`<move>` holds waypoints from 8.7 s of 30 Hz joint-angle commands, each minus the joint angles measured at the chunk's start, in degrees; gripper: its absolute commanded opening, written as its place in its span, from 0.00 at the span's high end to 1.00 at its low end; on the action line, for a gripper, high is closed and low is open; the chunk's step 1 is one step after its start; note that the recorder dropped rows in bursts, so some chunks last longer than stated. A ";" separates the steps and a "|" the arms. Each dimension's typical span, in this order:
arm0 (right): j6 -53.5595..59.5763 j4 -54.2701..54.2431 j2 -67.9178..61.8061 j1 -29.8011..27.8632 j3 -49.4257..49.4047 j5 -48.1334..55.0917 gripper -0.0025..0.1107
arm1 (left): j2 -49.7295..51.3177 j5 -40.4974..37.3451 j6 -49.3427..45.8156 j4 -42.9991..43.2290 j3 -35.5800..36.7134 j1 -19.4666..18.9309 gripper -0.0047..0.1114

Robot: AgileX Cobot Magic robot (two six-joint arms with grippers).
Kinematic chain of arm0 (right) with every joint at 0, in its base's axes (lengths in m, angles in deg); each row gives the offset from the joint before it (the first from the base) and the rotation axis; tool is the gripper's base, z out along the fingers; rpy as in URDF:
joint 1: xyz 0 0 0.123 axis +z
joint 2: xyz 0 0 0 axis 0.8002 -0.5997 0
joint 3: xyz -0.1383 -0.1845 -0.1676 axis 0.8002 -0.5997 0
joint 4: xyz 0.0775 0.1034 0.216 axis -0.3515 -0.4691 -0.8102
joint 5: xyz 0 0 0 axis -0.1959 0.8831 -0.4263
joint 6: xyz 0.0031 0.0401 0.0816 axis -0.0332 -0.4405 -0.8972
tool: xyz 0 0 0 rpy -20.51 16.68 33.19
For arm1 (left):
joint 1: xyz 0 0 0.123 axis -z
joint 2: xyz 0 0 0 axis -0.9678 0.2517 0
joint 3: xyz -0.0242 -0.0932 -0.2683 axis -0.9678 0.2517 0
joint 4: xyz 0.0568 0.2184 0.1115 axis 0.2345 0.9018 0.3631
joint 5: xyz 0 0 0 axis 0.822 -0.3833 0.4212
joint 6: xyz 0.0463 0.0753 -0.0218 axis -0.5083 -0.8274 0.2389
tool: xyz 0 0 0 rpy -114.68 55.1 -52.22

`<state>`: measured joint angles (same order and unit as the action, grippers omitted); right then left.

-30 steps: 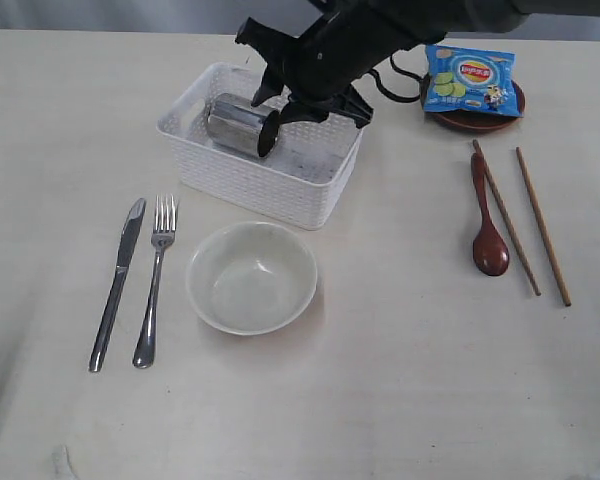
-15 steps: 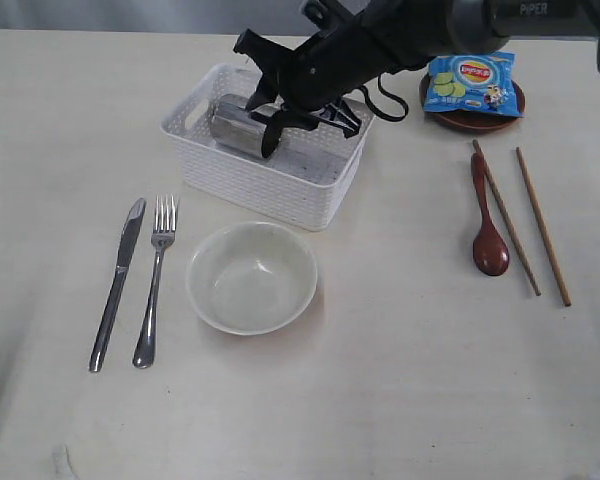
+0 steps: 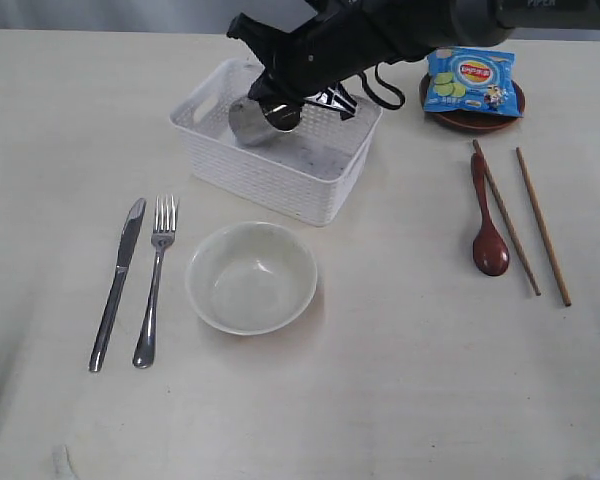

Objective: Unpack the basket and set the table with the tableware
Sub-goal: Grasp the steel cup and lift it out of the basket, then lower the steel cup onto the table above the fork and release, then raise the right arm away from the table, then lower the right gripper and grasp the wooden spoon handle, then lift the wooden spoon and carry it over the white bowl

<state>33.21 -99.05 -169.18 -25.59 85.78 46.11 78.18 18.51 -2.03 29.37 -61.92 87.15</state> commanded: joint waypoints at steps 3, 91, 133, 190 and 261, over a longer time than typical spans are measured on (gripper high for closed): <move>-6.50 11.05 2.84 -3.99 0.08 -2.95 0.98 | -0.15 0.61 0.24 0.52 0.18 0.29 0.96; -12.78 60.40 -23.84 21.90 58.05 42.92 0.70 | -0.15 0.61 0.24 0.52 0.18 0.29 0.96; -7.04 54.82 -9.50 26.56 58.14 41.02 0.98 | -0.15 0.61 0.24 0.52 0.18 0.29 0.96; -10.41 49.39 15.21 -18.81 -4.58 28.89 0.70 | -0.15 0.61 0.24 0.52 0.18 0.29 0.96; -1.48 38.16 6.21 -22.83 -4.58 22.03 0.98 | -0.15 0.61 0.24 0.52 0.18 0.29 0.96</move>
<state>30.11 -58.42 -166.38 -48.60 81.19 66.91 78.18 18.51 -2.03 29.37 -61.92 87.15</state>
